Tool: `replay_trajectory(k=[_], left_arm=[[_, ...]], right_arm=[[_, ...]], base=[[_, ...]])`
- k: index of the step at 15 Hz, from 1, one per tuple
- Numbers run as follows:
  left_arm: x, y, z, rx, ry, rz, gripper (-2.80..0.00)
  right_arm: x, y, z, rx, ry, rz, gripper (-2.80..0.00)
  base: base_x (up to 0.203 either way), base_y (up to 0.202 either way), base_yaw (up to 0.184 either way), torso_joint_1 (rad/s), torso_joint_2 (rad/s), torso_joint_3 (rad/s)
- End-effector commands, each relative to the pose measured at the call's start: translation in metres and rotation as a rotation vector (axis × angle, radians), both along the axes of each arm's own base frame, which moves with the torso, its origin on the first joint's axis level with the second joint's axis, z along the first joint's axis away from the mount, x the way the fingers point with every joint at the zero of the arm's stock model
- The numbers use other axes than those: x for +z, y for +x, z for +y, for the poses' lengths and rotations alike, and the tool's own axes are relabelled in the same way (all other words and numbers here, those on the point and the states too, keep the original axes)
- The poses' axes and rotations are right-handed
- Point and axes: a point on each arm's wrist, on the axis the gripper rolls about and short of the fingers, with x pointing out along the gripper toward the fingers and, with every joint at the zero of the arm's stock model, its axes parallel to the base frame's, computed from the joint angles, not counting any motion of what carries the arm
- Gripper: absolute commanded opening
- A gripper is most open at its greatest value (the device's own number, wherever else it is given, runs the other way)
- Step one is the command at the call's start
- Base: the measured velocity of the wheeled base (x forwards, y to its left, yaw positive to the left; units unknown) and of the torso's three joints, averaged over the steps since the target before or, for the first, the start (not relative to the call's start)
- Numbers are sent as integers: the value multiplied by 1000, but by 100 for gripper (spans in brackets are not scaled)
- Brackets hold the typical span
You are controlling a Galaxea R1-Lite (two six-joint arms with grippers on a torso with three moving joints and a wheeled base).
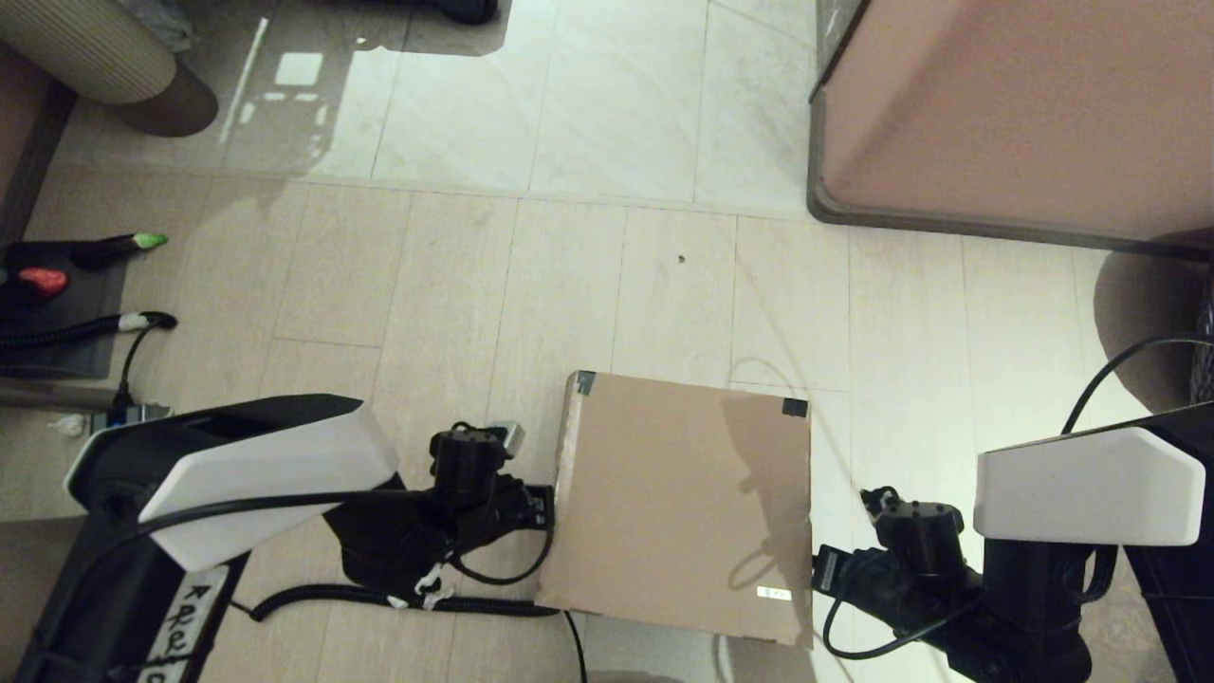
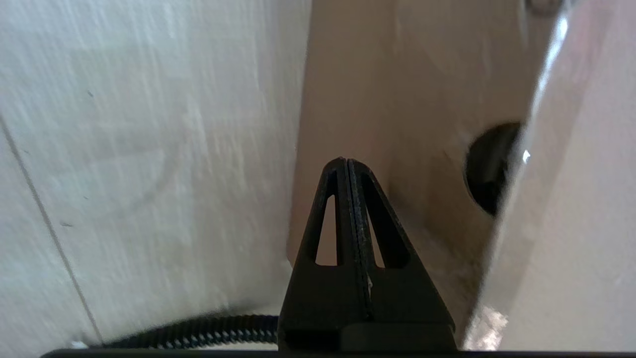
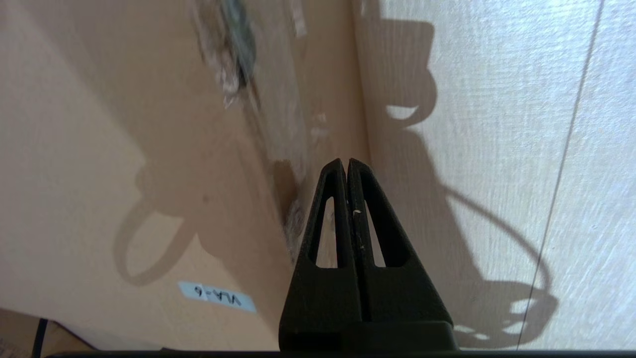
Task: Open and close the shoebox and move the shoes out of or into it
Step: Open the shoe box
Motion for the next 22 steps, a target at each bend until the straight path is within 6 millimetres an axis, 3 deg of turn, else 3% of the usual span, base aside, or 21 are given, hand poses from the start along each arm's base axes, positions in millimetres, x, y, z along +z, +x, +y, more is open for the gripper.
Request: replay_trajectory(k=[1, 5, 8, 19, 22], left_arm=[[-3, -4, -3, -7, -3, 12, -280], [-4, -18, -13, -27, -19, 47, -280], [4, -24, -12, -32, -21, 45, -280], [55, -40, -12, -44, -66, -29, -280], [66, -44, -14, -45, -78, -20, -280]], right_arm=[[-1, -2, 1, 4, 3, 3, -280], [6, -11, 1, 55, 59, 23, -280], [20, -21, 0, 53, 207, 47, -280], [45, -50, -6, 29, 481, 132, -280], [43, -61, -9, 8, 491, 180, -280]], base=[[0, 0, 0, 0, 0, 0], [0, 0, 0, 0, 0, 0], [0, 0, 0, 0, 0, 0], [0, 0, 0, 0, 0, 0], [0, 0, 0, 0, 0, 0]])
